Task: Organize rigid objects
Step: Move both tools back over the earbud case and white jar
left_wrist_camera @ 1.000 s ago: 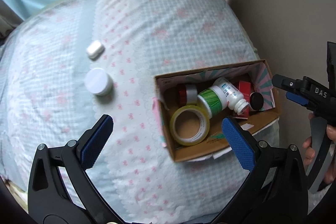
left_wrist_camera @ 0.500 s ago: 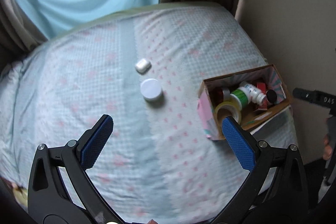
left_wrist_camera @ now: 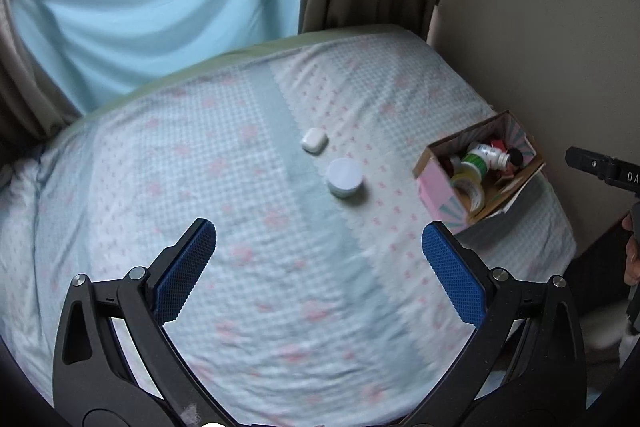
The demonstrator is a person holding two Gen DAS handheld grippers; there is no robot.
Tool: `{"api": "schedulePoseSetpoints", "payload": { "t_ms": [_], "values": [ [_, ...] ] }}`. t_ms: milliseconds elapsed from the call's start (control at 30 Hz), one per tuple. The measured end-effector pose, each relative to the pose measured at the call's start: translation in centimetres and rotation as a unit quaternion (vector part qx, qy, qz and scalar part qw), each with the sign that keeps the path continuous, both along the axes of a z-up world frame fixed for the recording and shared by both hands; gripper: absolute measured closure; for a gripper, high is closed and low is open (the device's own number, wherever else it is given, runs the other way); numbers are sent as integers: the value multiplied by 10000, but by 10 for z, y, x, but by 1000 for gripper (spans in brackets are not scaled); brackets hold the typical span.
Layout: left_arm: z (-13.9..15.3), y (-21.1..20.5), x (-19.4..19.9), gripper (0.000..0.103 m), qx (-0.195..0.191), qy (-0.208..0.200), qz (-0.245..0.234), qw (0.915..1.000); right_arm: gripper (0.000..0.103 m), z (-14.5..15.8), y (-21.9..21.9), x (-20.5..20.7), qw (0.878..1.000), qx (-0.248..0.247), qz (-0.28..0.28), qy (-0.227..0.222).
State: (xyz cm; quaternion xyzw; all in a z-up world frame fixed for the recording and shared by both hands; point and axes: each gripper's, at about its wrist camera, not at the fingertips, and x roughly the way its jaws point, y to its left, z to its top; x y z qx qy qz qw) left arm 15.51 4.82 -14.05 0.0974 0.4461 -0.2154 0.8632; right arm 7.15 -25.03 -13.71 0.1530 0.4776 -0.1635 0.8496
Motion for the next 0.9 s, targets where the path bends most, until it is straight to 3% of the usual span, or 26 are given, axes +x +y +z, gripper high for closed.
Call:
{"api": "schedulePoseSetpoints", "payload": {
  "t_ms": [200,433,633,900],
  "values": [
    [-5,26,33,0,367,-208,-331,9986,0,-4,65,5,9990,-187,371,-168],
    [-39,10,98,0,480,214,-695,9962,0,-45,115,31,9934,-368,1083,-51],
    [-92,-34,165,0,856,617,-1104,9883,0,-93,133,76,9879,-528,1453,152],
    [-193,-104,264,1,1290,1173,-1541,9725,0,-177,132,146,9834,-615,1671,333]
  ]
}}
